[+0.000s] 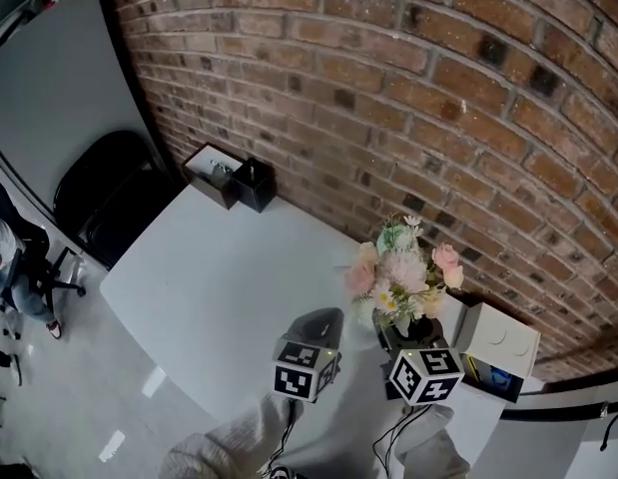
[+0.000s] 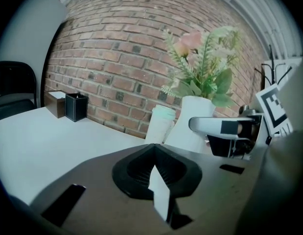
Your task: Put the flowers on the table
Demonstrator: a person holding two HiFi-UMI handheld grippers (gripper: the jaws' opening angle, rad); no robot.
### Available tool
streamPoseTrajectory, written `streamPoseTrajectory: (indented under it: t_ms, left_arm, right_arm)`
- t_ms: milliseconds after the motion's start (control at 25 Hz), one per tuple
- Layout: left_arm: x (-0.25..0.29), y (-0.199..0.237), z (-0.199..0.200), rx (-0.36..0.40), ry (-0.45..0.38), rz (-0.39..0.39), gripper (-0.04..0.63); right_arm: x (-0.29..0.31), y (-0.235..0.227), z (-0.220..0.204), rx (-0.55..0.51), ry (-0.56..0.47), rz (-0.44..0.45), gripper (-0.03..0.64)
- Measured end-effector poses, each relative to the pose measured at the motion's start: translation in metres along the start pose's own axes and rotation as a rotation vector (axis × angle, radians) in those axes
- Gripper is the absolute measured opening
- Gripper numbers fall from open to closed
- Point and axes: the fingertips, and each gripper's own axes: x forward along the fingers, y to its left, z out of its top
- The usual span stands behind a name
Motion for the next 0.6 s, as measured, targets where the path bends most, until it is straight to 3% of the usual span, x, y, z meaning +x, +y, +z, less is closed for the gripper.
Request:
streamPoseTrajectory:
  t_ms: [160,600]
  left_arm:
    - [0.004,0.004,0.0,-0.005,0.002,0.009,0.006]
    - [0.008,0.011,0.0,-0.012,0.009,0.024,0.006]
  right_arm:
    - [0.01,0.001,0.003,-0.062,-0.001,0.0,0.258]
    - [0.027,0.005,0.008,-0.107,-0.01,0.023,0.258]
